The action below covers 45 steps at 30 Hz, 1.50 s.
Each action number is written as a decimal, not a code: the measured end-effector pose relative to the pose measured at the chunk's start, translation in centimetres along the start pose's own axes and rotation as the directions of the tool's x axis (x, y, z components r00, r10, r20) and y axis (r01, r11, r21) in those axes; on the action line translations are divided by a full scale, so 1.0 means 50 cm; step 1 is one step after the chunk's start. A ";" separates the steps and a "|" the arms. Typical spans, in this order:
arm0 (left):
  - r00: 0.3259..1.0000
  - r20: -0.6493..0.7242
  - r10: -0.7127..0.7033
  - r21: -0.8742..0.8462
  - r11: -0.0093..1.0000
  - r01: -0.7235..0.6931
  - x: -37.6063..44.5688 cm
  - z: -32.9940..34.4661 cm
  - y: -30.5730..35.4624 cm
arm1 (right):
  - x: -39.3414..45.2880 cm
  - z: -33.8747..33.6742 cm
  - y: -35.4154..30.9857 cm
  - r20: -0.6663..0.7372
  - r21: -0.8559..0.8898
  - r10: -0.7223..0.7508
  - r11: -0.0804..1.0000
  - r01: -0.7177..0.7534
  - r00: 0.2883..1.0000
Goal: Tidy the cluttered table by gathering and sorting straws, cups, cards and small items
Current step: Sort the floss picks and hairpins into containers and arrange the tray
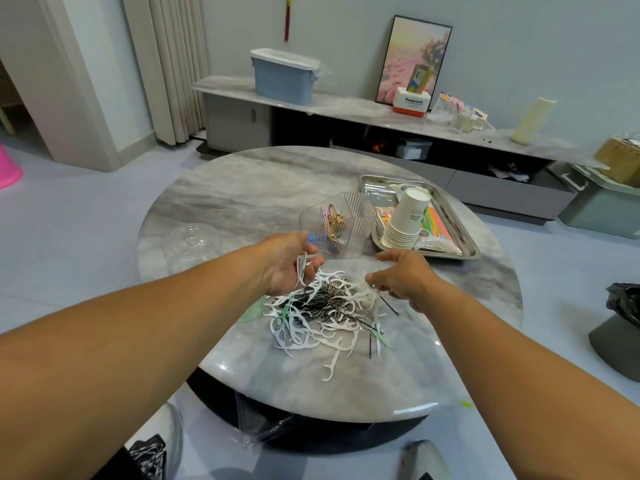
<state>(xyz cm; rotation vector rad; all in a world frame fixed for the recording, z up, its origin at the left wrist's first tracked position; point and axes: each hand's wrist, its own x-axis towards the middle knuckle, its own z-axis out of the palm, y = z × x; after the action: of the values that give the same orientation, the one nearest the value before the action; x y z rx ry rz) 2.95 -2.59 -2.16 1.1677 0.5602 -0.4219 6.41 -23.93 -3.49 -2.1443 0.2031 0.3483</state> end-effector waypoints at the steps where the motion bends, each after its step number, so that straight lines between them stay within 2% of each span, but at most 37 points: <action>1: 1.000 0.004 -0.007 -0.005 1.000 0.007 0.000 0.001 0.000 | 0.000 -0.004 -0.001 -0.001 0.014 0.009 1.000 -0.009 1.000; 7: 1.000 0.022 -0.017 -0.028 0.999 0.018 -0.003 0.011 -0.005 | -0.004 -0.011 -0.016 -0.008 0.196 0.065 0.979 -0.062 0.998; 13: 0.999 0.032 -0.026 -0.101 0.994 0.029 -0.010 0.014 -0.007 | -0.003 -0.019 -0.028 0.014 0.428 0.130 0.895 -0.124 0.991; 17: 0.998 0.054 -0.038 -0.114 0.992 0.044 -0.011 0.015 -0.009 | -0.007 -0.017 -0.043 0.170 0.645 0.213 0.714 -0.272 0.962; 20: 0.994 0.094 -0.057 -0.113 0.991 0.068 -0.013 0.019 -0.011 | -0.015 -0.006 -0.057 0.306 0.720 0.182 0.598 -0.352 0.934; 22: 0.986 0.150 -0.077 -0.109 0.990 0.094 -0.016 0.021 -0.012 | -0.022 0.006 -0.068 0.359 0.728 0.148 0.573 -0.376 0.922; 27: 0.942 0.323 -0.093 -0.100 0.986 0.132 -0.025 0.031 -0.017 | -0.038 0.039 -0.088 0.344 0.677 0.118 0.656 -0.333 0.932; 33: 0.946 0.320 -0.038 -0.111 0.991 0.078 -0.029 0.034 -0.019 | -0.045 0.037 -0.092 0.251 0.592 0.158 0.756 -0.280 0.955; 36: 0.934 0.356 -0.023 -0.122 0.990 0.071 -0.030 0.033 -0.018 | -0.044 0.032 -0.087 0.218 0.599 0.196 0.746 -0.290 0.956; 41: 0.921 0.389 0.019 -0.015 1.000 -0.014 -0.027 0.037 -0.030 | -0.040 0.030 -0.084 0.213 0.624 0.195 0.727 -0.287 0.957; 45: 0.931 0.363 0.030 -0.030 0.999 -0.021 -0.026 0.039 -0.032 | -0.023 0.025 -0.077 0.103 0.680 0.203 0.700 -0.218 0.974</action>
<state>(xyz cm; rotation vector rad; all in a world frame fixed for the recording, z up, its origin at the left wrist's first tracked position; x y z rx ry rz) 1.35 -4.93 -2.00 1.0384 0.2263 -0.5919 6.17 -20.71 -0.80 -1.3677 0.4919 0.3550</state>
